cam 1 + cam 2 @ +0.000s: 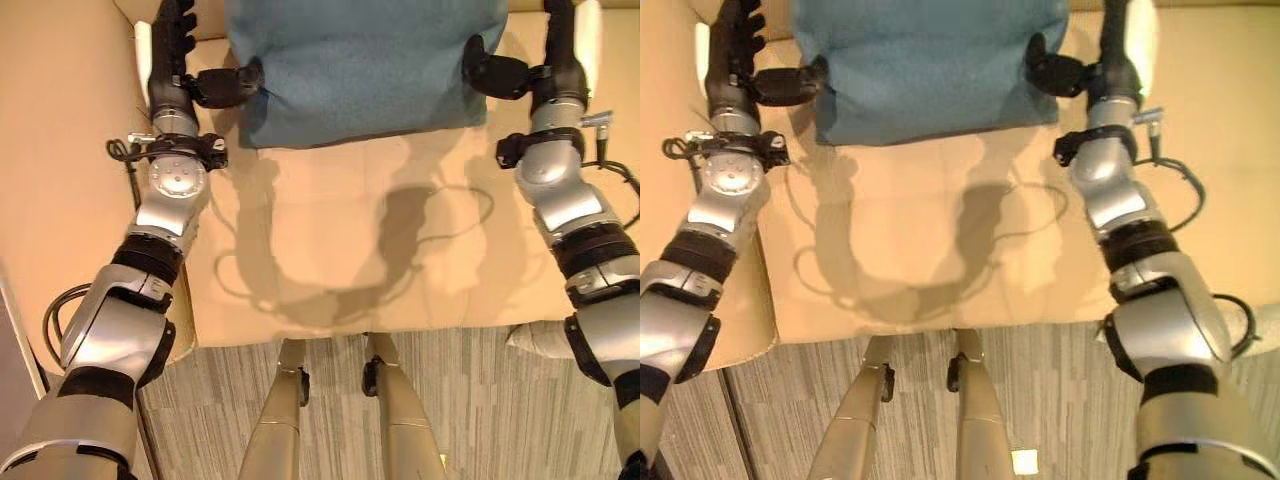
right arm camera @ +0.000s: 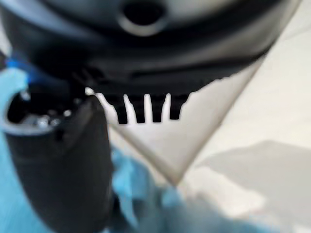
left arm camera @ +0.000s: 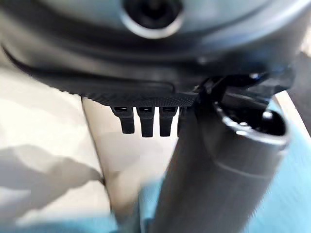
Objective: Pick up all the scattered cushions and arrange them neatly on the sofa.
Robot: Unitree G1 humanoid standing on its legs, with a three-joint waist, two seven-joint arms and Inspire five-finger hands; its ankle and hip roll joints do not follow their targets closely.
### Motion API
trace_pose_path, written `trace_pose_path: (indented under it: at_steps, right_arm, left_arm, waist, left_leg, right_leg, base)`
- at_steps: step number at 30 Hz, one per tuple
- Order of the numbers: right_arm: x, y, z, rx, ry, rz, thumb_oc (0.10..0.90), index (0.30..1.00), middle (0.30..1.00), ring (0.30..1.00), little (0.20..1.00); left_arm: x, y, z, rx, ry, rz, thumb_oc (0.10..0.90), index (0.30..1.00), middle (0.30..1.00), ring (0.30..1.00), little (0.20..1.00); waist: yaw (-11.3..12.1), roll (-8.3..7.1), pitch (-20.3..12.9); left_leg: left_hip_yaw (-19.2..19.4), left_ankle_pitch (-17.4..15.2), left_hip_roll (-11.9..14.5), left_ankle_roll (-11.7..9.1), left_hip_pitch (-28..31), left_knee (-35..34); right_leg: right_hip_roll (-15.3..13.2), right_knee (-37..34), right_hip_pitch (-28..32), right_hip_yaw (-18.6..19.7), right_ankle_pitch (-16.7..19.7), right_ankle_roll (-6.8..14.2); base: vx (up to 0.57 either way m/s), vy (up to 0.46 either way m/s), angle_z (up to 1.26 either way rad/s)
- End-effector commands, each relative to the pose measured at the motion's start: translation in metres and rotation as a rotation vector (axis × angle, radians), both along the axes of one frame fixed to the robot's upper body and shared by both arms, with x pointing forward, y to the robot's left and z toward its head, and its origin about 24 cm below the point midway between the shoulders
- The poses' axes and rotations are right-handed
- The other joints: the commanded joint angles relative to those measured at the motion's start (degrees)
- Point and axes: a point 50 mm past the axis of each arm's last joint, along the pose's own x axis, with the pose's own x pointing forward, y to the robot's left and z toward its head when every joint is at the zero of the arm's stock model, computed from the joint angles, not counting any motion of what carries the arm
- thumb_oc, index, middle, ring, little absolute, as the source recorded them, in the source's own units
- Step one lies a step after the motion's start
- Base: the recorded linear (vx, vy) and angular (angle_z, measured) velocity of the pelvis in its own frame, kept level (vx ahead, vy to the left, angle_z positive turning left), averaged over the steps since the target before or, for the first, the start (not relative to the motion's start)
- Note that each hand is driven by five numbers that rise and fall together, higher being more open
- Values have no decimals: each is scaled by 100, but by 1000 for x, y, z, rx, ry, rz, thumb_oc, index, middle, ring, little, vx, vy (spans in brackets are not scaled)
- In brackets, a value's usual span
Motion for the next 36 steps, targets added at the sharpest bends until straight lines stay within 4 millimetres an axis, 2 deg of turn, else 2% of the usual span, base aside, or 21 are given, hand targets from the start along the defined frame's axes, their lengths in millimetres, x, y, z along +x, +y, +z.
trace_pose_path:
  at_steps: [1,2,4,8,12,13,14,15,17,18,21,24,25,26,27,28,29,30,34,35,36]
  right_arm:
    - [-17,-39,-71,61,118,-66,800,900,900,900,900]
    - [-27,-45,-91,87,150,-60,800,900,900,900,900]
    - [-57,-60,-148,169,263,-63,800,900,900,900,900]
    - [-100,-70,-210,253,420,-89,800,900,900,900,900]
    - [-146,-70,-272,322,628,-125,800,900,900,900,900]
    - [-168,-65,-302,371,740,-138,800,900,900,900,900]
    - [-178,-62,-316,395,795,-147,800,900,900,900,900]
    - [-186,-59,-327,405,845,-152,800,900,900,900,900]
    - [-193,-54,-338,416,895,-147,800,900,900,900,900]
    - [-211,-37,-367,448,1029,-129,800,900,900,900,900]
    - [-233,-19,-397,527,1157,-138,800,900,900,900,900]
    - [-239,-9,-408,571,1208,-139,800,900,900,900,900]
    - [-238,-7,-411,584,1223,-148,800,900,900,900,900]
    - [-234,-7,-411,585,1219,-145,800,900,900,900,900]
    - [-227,-7,-410,576,1226,-147,800,900,900,900,900]
    - [-222,-7,-410,537,1245,-138,800,900,900,900,900]
    - [-222,-7,-409,537,1245,-139,800,900,900,900,900]
    - [-220,-8,-409,514,1260,-133,800,900,900,900,900]
    - [-220,-8,-410,498,1282,-131,800,900,900,900,900]
    - [-220,-10,-410,481,1291,-133,800,900,900,900,900]
    - [-221,-12,-412,474,1310,-156,800,900,900,900,900]
  left_arm:
    - [-23,37,-74,-20,135,57,800,900,900,900,900]
    - [-33,43,-87,-24,150,49,800,900,900,900,900]
    - [-66,52,-134,-71,231,34,800,900,900,900,900]
    - [-115,63,-189,-88,380,80,800,900,900,900,900]
    - [-172,65,-259,-179,628,134,800,900,900,900,900]
    - [-204,62,-296,-214,804,164,800,900,900,900,900]
    - [-221,59,-315,-238,896,175,800,900,900,900,900]
    - [-236,57,-331,-260,977,190,800,900,900,900,900]
    - [-248,53,-345,-269,1055,196,800,900,900,900,900]
    - [-288,39,-382,-282,1305,205,800,900,900,900,900]
    - [-320,24,-407,-287,1511,205,800,900,900,900,900]
    - [-316,20,-410,-233,1550,184,800,900,900,900,900]
    - [-302,18,-408,-197,1526,160,800,900,900,900,900]
    - [-292,18,-406,-191,1501,158,800,900,900,900,900]
    - [-276,15,-402,-175,1457,136,800,900,900,900,900]
    - [-274,11,-402,-186,1459,122,800,900,900,900,900]
    - [-274,11,-403,-186,1459,122,800,900,900,900,900]
    - [-277,10,-405,-199,1473,123,800,900,900,900,900]
    - [-278,7,-406,-205,1479,119,800,900,900,900,900]
    - [-276,3,-406,-183,1482,104,800,900,900,900,900]
    - [-274,1,-407,-164,1495,90,800,900,900,900,900]
  waist:
    - [-111,-257,-1492]
    - [-122,-262,-1537]
    - [-134,-284,-1694]
    - [-113,-283,-1781]
    - [-99,-257,-1790]
    - [-95,-254,-1768]
    - [-90,-247,-1752]
    - [-91,-247,-1742]
    - [-85,-242,-1723]
    - [-101,-256,-1701]
    - [-149,-283,-1631]
    - [-178,-305,-1536]
    - [-178,-329,-1397]
    - [-183,-383,-1279]
    - [-186,-492,-1105]
    - [-168,-522,-1104]
    - [-168,-511,-1097]
    - [-195,-527,-1142]
    - [-220,-447,-1166]
    - [-314,-339,-1220]
    - [-393,-328,-1243]
  left_leg:
    - [129,-762,-230,-116,789,-164]
    - [136,-820,-230,-124,973,-164]
    - [156,-915,-185,-123,1437,-164]
    - [211,-1027,-79,-65,2111,-164]
    - [302,-1135,33,0,2747,-164]
    - [349,-1179,75,27,3020,-164]
    - [363,-1206,84,47,3140,-164]
    - [381,-1223,108,55,3254,-164]
    - [403,-1250,122,64,3364,-164]
    - [428,-1299,161,89,3601,-164]
    - [397,-1394,216,122,3890,-164]
    - [387,-1437,255,156,4073,-164]
    - [431,-1367,285,178,4183,-96]
    - [521,-1492,271,181,4051,236]
    - [671,-2027,174,203,3811,1076]
    - [555,-2241,102,238,3907,1639]
    - [553,-2261,112,237,3906,1662]
    - [484,-2304,126,254,4083,2118]
    - [316,-2296,197,231,4401,2146]
    - [166,-2387,204,206,4860,1558]
    - [131,-2570,105,245,4968,1182]
  right_leg:
    - [36,-1304,1138,-213,102,500]
    - [35,-1304,1339,-240,62,495]
    - [24,-1304,1852,-303,-40,473]
    - [45,-1304,2550,-337,-218,446]
    - [102,-1304,3149,-340,-386,409]
    - [133,-1304,3415,-333,-446,390]
    - [141,-1304,3549,-324,-475,385]
    - [148,-1304,3665,-326,-498,379]
    - [152,-1304,3792,-327,-530,376]
    - [200,-1304,4053,-318,-612,358]
    - [280,-1304,4383,-284,-722,291]
    - [330,-1304,4570,-262,-782,257]
    - [316,-1304,4627,-273,-790,254]
    - [251,-1304,4615,-296,-753,247]
    - [96,-1304,4491,-324,-613,244]
    - [37,-1304,4405,-306,-513,247]
    - [47,-1304,4414,-308,-515,245]
    - [14,-1304,4352,-279,-410,242]
    - [59,-1282,4304,-238,-311,254]
    - [84,-1190,4088,-173,-163,314]
    - [-19,-1151,3843,-154,-2,382]
  base:
    - [87,-41,30]
    - [130,-29,50]
    - [115,-32,29]
    - [117,-13,-5]
    - [102,-31,-6]
    - [70,-32,6]
    - [56,-39,5]
    - [0,0,0]
    - [8,-29,-9]
    - [-2,-60,-7]
    - [6,-69,2]
    - [-29,-54,10]
    - [-184,-57,16]
    - [-404,-6,29]
    - [-449,64,18]
    - [-346,73,0]
    - [-174,116,-33]
    - [-60,64,-39]
    - [-79,120,-9]
    - [-201,258,-3]
    - [-201,258,-16]
